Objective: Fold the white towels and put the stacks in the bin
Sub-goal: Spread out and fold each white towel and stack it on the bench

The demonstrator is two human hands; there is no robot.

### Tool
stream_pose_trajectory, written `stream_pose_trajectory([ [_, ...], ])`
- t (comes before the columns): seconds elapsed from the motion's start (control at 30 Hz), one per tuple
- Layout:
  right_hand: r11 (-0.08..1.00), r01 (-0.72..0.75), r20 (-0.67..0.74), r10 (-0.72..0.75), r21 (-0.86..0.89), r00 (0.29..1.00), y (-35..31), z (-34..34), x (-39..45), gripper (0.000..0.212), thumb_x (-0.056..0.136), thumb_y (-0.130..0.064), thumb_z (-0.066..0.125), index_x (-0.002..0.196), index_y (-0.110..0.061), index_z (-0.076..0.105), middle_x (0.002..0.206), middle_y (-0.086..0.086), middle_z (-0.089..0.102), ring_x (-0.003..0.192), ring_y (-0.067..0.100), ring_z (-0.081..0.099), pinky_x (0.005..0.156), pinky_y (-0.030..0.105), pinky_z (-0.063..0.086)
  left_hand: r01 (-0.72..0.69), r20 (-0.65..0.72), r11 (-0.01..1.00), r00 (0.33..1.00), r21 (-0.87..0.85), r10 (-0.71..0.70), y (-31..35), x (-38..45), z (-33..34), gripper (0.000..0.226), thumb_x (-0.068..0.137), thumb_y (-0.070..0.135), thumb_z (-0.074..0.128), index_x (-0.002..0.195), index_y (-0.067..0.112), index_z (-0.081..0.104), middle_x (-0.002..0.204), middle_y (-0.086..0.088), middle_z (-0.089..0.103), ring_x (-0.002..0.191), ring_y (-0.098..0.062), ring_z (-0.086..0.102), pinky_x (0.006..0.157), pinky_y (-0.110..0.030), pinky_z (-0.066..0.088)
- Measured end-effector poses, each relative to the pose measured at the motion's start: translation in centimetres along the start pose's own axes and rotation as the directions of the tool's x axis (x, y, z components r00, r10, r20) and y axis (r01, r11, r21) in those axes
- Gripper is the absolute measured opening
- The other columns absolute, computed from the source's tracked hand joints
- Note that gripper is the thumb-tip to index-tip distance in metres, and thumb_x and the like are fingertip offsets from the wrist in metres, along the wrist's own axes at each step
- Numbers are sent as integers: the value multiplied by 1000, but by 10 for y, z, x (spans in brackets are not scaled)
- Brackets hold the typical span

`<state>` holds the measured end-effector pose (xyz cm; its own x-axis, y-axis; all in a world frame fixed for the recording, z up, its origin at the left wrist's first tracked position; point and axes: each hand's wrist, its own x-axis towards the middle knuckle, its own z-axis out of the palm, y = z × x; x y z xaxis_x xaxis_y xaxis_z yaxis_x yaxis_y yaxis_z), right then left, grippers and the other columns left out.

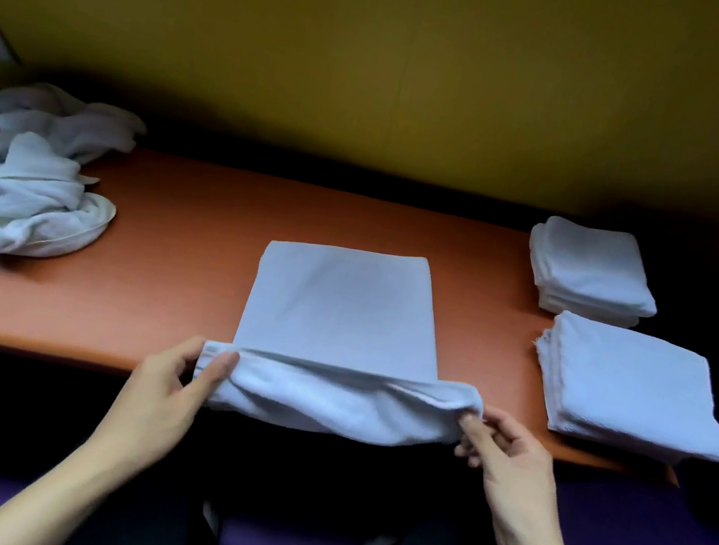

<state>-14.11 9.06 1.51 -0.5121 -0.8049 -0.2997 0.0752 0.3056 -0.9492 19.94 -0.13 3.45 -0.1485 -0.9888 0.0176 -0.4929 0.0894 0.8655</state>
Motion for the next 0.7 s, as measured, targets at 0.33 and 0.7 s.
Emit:
stream_pose_trajectory([
  [0.33, 934, 292, -69, -311, -204, 948, -41, 88, 166, 20, 97, -30, 64, 83, -16, 64, 70, 3, 64, 64, 12, 52, 61, 29, 39, 59, -254, 998, 966, 23, -51, -13, 154, 32, 49, 103, 44, 46, 69, 9, 37, 64, 2, 35, 61, -16, 29, 55, -38, 24],
  [0.7, 816, 129, -147, -253, -564, 956, -19, 123, 232, 26, 93, -32, 60, 116, -19, 58, 110, 4, 59, 100, 29, 59, 84, 39, 49, -34, -225, 902, 964, 431, 144, -33, 218, 64, 42, 101, 37, 50, 134, 11, 54, 129, -13, 57, 112, -35, 53, 93, -42, 42],
])
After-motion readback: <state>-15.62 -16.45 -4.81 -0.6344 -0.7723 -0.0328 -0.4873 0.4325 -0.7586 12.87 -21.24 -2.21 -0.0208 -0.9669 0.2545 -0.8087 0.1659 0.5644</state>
